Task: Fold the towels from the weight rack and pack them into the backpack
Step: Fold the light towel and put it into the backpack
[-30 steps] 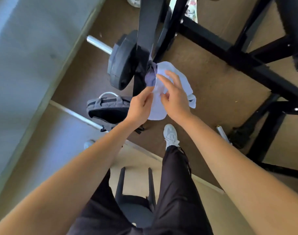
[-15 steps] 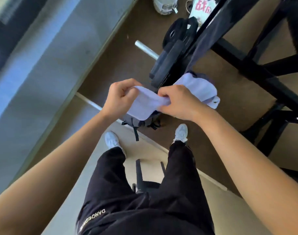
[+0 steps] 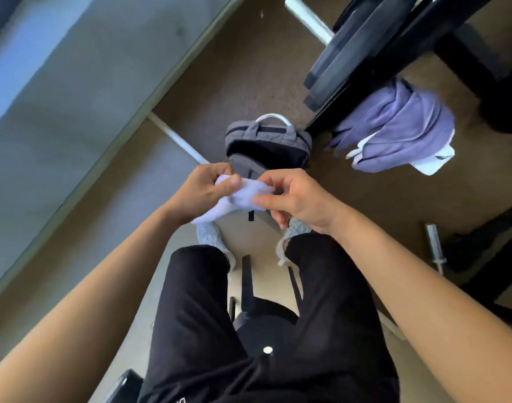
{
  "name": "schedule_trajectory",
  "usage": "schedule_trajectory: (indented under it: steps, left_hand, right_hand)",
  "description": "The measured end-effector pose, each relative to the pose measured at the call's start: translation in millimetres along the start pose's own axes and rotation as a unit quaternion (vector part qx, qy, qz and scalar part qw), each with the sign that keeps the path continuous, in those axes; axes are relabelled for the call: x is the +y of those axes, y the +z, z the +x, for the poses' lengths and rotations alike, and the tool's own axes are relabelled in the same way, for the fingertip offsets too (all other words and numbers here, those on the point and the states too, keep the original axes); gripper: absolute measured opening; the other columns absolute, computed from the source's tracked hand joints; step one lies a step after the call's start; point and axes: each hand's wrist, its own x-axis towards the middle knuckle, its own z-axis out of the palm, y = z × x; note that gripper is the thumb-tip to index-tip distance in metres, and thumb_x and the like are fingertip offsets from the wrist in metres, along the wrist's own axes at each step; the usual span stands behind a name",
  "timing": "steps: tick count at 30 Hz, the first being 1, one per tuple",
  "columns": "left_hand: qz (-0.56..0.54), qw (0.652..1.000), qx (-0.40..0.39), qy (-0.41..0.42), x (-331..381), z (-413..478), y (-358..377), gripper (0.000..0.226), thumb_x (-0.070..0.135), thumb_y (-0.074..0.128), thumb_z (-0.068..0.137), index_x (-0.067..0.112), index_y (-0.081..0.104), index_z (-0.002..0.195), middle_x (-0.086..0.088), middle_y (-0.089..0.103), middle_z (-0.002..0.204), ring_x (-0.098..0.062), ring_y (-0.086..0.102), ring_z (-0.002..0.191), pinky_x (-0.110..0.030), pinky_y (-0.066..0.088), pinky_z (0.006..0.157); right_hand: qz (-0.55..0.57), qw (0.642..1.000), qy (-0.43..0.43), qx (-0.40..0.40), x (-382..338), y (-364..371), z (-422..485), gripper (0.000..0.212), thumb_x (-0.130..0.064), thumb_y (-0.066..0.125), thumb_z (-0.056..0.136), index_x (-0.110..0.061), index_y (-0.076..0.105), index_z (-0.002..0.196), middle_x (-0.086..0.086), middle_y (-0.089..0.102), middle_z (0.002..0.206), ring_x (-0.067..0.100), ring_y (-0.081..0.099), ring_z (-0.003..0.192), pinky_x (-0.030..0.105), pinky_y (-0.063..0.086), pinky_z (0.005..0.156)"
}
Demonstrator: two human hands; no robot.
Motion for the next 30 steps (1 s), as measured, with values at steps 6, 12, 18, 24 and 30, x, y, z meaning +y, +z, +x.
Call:
schedule_trajectory:
  steps: [6,12,18,24,30]
  left_hand:
    - [-0.069,0.997,0.041,0.005,-94,16,13,0.056,0.053,0.077,0.075,0.021,0.032,0.065,0.008,0.031,0.057,-0.007,0.029,0.051,-0.021,0.026,0.048]
    - [-0.093,0.981,0.156,0.072,-156,12,6,0.053,0.045,0.075,0.080,0.027,0.029,0.061,-0.001,0.026,0.061,-0.016,0.028,0.058,-0.029,0.018,0.055]
    - [-0.025,0.967,0.240,0.080,-149,-31,1,0.054,0.036,0.071,0.095,0.022,0.027,0.067,0.007,0.033,0.061,-0.006,0.032,0.050,-0.021,0.026,0.048]
    - [0.080,0.977,0.189,0.052,-137,-54,-14,0.041,0.050,0.070,0.091,0.023,0.046,0.071,0.000,0.045,0.073,-0.015,0.046,0.066,-0.031,0.039,0.065]
    - [0.299,0.929,0.213,0.040,-134,-56,-23,0.051,0.040,0.076,0.091,0.011,0.041,0.069,0.003,0.036,0.067,-0.014,0.035,0.061,-0.033,0.028,0.058]
  right_hand:
    - [-0.157,0.987,0.018,-0.005,122,2,49,0.014,-0.007,0.076,0.087,-0.010,0.065,0.080,-0.009,0.055,0.065,0.001,0.050,0.054,0.023,0.041,0.057]
    - [-0.373,0.928,0.001,-0.009,218,4,84,0.048,-0.032,0.076,0.084,-0.018,0.036,0.060,0.001,0.030,0.062,0.015,0.028,0.056,0.033,0.024,0.060]
    - [-0.428,0.902,-0.014,0.061,239,5,34,0.047,-0.036,0.074,0.088,-0.019,0.041,0.060,-0.001,0.037,0.058,0.012,0.037,0.053,0.026,0.030,0.057]
    - [-0.419,0.893,-0.067,0.153,216,-22,-9,0.056,-0.036,0.074,0.089,-0.017,0.031,0.059,0.000,0.029,0.058,0.014,0.028,0.054,0.033,0.017,0.056]
    - [-0.461,0.836,-0.075,0.289,196,-58,-37,0.056,-0.045,0.068,0.091,-0.014,0.036,0.058,0.003,0.043,0.057,0.017,0.041,0.056,0.038,0.030,0.060]
